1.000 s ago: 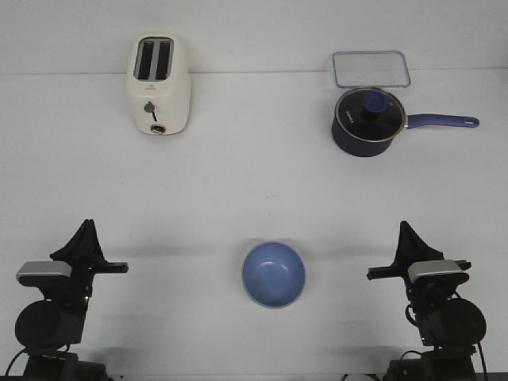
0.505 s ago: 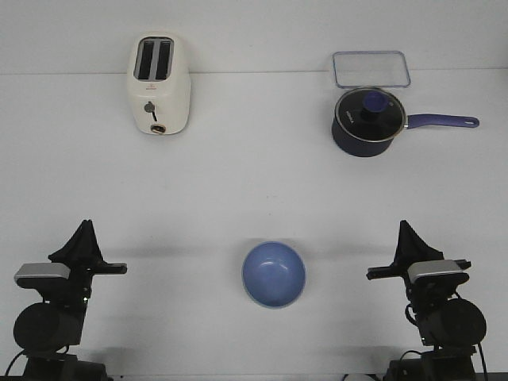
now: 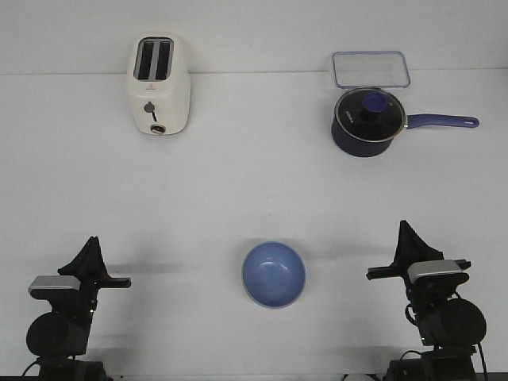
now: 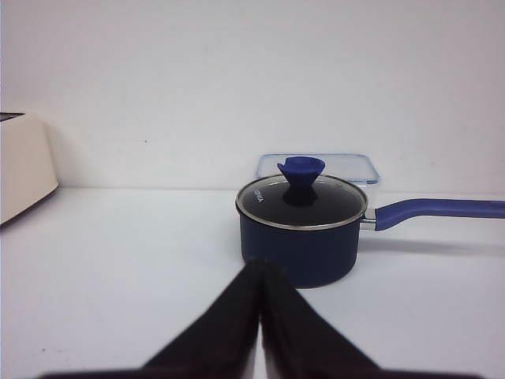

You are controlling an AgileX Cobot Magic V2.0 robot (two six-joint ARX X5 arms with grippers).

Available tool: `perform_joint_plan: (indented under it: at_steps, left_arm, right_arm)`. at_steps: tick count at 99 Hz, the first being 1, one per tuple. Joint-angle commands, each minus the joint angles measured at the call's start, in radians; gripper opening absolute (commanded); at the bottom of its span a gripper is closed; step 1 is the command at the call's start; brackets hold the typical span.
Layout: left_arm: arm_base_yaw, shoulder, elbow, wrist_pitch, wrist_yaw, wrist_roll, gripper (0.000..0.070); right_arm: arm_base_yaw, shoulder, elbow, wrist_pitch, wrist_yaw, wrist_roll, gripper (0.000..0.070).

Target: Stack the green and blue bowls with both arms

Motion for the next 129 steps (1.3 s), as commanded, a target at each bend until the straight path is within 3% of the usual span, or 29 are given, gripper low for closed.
perform_joint_plan:
  at_steps: [1,18,112,129]
  left_arm:
    - [0.008,-0.053,-0.036,0.015,0.005,0.0,0.0014]
    - [0.017,-0.114,-0.133,0.034,0.004,-0.002,0.0014]
    - [0.016,-0.113,-0.131,0.016,0.002,0.02,0.0014]
    - [0.016,-0.113,-0.131,0.016,0.002,0.02,0.0014]
  right_arm:
    - [0.0,0.0,0.007,0.011,0.004,-0.004,0.0]
    - [0.0,0.0,0.007,0.011,0.003,-0.004,0.0]
    - [0.0,0.0,0.008,0.011,0.004,-0.005,0.0]
    - [0.0,-0.017,-0.014,-0.001,0.004,-0.129,0.0]
